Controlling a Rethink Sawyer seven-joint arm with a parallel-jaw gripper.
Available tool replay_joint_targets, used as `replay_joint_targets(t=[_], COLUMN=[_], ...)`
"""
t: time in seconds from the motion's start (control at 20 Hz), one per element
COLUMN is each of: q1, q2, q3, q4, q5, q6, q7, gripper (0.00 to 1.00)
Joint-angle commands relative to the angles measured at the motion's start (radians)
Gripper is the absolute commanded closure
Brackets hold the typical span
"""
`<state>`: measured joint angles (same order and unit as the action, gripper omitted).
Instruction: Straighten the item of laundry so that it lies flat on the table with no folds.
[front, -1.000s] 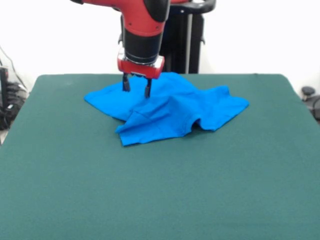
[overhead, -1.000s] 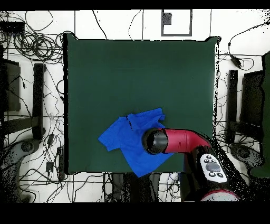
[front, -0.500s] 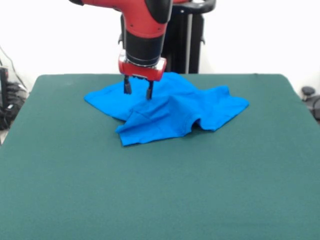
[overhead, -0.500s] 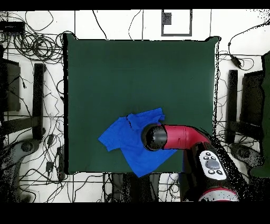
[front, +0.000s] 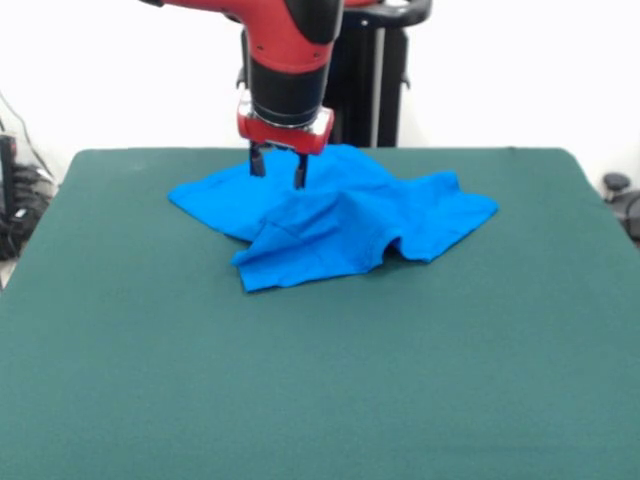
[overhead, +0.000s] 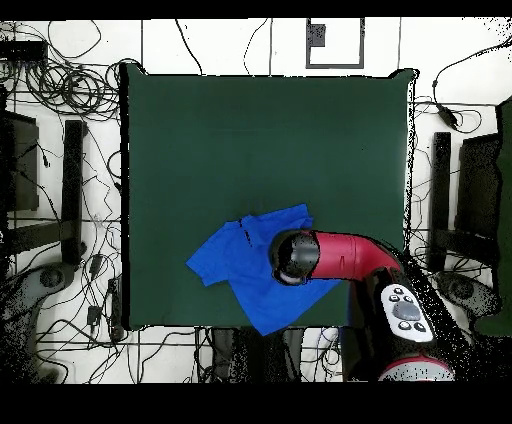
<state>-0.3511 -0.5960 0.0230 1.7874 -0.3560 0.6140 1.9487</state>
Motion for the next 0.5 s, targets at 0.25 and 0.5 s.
replay_joint_targets(t=[0.25, 0.5], q1=[0.025, 0.039], q2=[0.041, 0.054], q3=[0.131, 0.121], q4=[-0.08, -0.113], q5=[0.054, 0.043], q6=[0.108, 0.114], q7=[-0.005, 0.001], gripper=[0.0, 0.0])
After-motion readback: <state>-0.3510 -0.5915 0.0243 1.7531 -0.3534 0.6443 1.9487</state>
